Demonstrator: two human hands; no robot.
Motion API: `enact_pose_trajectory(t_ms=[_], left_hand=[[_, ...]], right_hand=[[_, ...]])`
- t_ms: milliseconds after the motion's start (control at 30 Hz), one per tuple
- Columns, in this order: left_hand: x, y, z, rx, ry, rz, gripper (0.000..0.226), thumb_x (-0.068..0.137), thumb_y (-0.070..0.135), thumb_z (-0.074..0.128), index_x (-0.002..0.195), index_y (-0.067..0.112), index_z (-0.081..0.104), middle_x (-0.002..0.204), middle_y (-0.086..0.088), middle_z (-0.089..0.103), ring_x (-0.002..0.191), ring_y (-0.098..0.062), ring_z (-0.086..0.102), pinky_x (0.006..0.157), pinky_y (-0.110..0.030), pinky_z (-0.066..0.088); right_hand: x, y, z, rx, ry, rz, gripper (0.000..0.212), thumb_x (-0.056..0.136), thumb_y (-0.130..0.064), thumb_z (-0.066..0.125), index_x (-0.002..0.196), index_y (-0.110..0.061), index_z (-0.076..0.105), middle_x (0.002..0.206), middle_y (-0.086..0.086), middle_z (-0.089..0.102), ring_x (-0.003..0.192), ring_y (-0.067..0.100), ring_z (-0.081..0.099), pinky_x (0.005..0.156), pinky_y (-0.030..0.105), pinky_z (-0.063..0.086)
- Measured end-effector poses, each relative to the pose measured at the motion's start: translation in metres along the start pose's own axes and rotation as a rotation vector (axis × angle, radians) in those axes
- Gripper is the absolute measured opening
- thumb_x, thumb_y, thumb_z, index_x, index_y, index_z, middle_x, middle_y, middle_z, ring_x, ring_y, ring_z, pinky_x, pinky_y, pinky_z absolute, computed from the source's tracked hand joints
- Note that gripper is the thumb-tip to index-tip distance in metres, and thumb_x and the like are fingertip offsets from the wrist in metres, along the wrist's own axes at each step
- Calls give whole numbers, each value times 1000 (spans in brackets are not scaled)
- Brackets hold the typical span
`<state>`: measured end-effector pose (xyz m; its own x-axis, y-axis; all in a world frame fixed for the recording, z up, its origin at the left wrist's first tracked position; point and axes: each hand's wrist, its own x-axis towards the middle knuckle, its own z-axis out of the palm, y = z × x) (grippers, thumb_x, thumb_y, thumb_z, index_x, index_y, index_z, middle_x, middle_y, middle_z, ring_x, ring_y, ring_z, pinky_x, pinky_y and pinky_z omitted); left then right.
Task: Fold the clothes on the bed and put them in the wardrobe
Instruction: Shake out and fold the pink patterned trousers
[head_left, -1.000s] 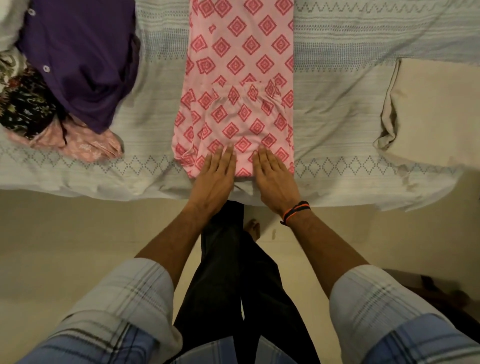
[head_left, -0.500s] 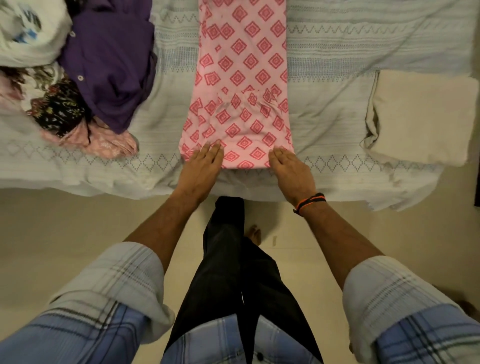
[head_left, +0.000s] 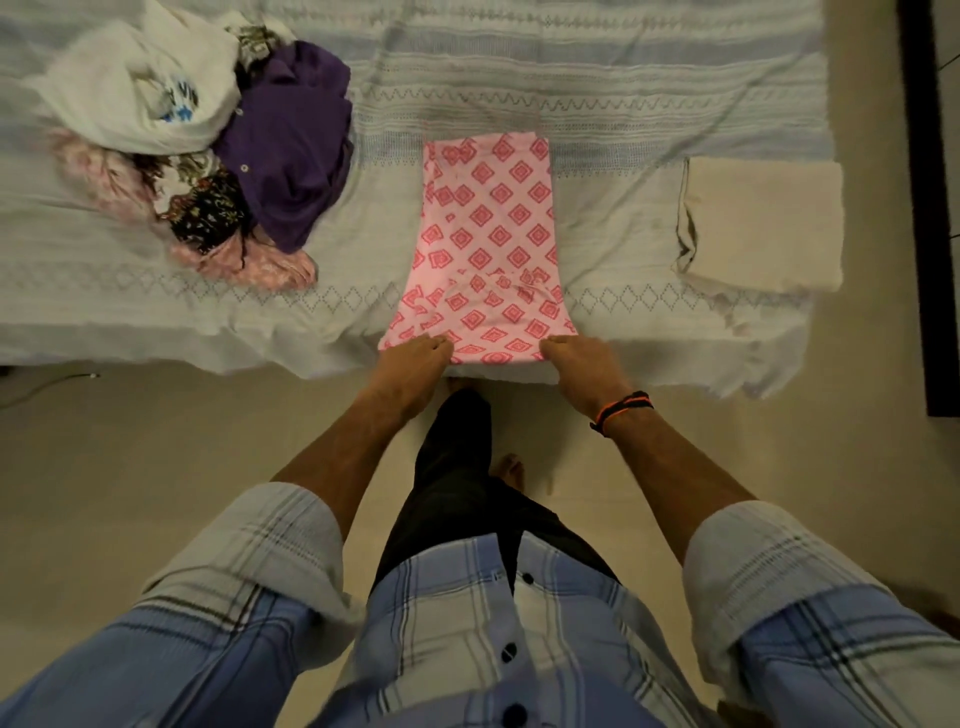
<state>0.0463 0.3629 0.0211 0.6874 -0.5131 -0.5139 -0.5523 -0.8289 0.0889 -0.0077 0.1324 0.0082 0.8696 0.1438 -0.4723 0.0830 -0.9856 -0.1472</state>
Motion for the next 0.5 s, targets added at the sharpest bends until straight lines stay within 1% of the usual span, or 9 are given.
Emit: enact_pose_trajectory(t_ms=[133, 233, 300, 367, 433, 500], left_hand=[[-11, 6, -3, -28, -11, -29, 41, 97, 7, 46, 137, 11, 48, 142, -10, 50, 129, -28, 48, 101, -36, 41], [-5, 1, -15, -42, -25, -85, 38, 94, 5, 50, 130, 14, 52, 134, -10, 56, 120, -29, 55, 96, -40, 47], [9, -7, -25, -50, -27, -102, 41, 91, 4, 51, 130, 14, 52, 131, -11, 58, 115, -30, 58, 93, -42, 49], [25, -16, -37, -73, -23, -110, 43, 90, 3, 49, 131, 14, 51, 130, -12, 58, 114, -32, 58, 91, -44, 48], [44, -24, -52, -84, 2, -113, 39, 90, 6, 49, 129, 12, 51, 128, -13, 58, 113, -34, 57, 90, -44, 47], [62, -33, -69, -118, 28, -129, 36, 90, 11, 54, 126, 10, 51, 125, -14, 58, 111, -35, 57, 89, -45, 48]], right_hand=[[-6, -3, -3, -18, -26, 24, 33, 92, -2, 50, 122, -11, 61, 121, 14, 65, 110, 34, 60, 91, 45, 51], [0, 0, -15, 50, -25, 70, 40, 89, 1, 50, 125, -13, 62, 120, 15, 63, 110, 35, 59, 92, 44, 50], [12, 5, -27, 65, 12, 76, 41, 86, 0, 49, 123, -14, 63, 119, 14, 64, 109, 35, 58, 91, 42, 49], [29, 11, -43, 90, 26, 85, 41, 87, -3, 50, 124, -14, 63, 119, 14, 64, 109, 35, 58, 92, 43, 49], [48, 17, -59, 115, 32, 99, 38, 88, -5, 53, 124, -13, 63, 118, 14, 64, 108, 35, 59, 92, 45, 50], [67, 22, -76, 132, 46, 100, 36, 87, -8, 57, 122, -12, 64, 116, 14, 65, 105, 35, 60, 90, 47, 51]])
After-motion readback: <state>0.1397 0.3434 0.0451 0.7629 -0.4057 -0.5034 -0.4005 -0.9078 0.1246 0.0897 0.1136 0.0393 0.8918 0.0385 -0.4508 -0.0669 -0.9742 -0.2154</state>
